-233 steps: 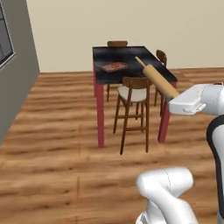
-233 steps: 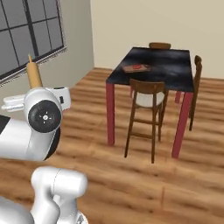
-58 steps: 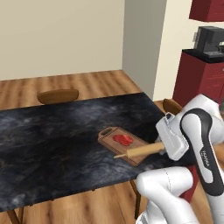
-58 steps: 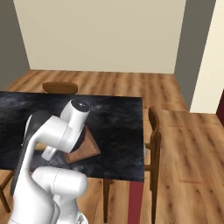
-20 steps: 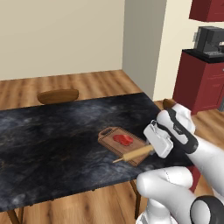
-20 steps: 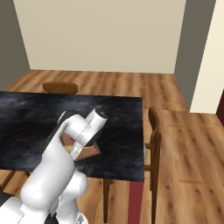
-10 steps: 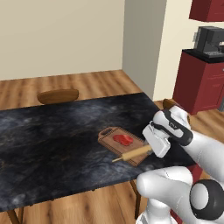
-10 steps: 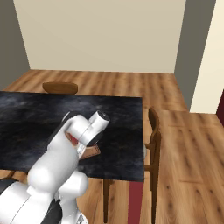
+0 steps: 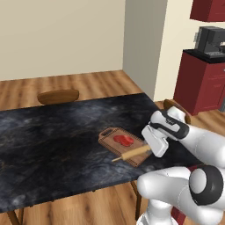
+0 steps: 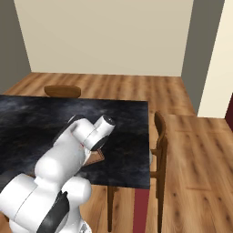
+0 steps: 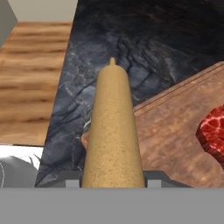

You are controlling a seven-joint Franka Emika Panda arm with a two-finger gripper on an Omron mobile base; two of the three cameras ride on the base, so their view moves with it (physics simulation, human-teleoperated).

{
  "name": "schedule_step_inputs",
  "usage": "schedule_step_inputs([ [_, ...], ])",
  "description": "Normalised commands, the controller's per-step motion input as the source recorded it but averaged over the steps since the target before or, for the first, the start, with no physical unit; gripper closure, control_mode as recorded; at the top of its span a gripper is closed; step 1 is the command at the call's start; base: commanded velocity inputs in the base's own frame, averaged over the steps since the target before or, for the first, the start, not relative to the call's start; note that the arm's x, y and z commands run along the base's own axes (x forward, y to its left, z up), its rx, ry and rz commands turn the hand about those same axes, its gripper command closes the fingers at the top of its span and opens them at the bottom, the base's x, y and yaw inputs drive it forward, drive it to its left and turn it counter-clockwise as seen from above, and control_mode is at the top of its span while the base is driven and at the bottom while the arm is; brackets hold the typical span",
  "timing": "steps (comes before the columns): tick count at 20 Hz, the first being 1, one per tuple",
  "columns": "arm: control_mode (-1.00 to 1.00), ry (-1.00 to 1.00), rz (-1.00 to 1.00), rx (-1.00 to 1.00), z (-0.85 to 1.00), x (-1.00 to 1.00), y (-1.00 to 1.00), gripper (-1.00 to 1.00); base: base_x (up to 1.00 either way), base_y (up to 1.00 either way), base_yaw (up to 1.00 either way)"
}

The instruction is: Open the cabinet, retrieve the rolling pin, and place it next to the meat on the cutting board to prepare for tenderizing.

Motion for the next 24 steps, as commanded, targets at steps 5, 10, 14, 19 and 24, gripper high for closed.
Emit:
schedule_step_inputs([
  [5,-1.0,0.0,0.0,0.0,-0.16,0.16,0.0,1.0,0.0,0.0,0.0],
  [10,-1.0,0.0,0.0,0.0,-0.19,0.13,0.0,1.0,0.0,0.0,0.0],
  [14,-1.0,0.0,0.0,0.0,-0.2,0.18,0.0,1.0,0.0,0.0,0.0],
  [19,-1.0,0.0,0.0,0.0,-0.14,0.2,0.0,1.0,0.0,0.0,0.0],
  [24,-1.0,0.01,0.0,0.0,-0.17,0.19,0.0,-1.0,0.0,0.0,0.0],
])
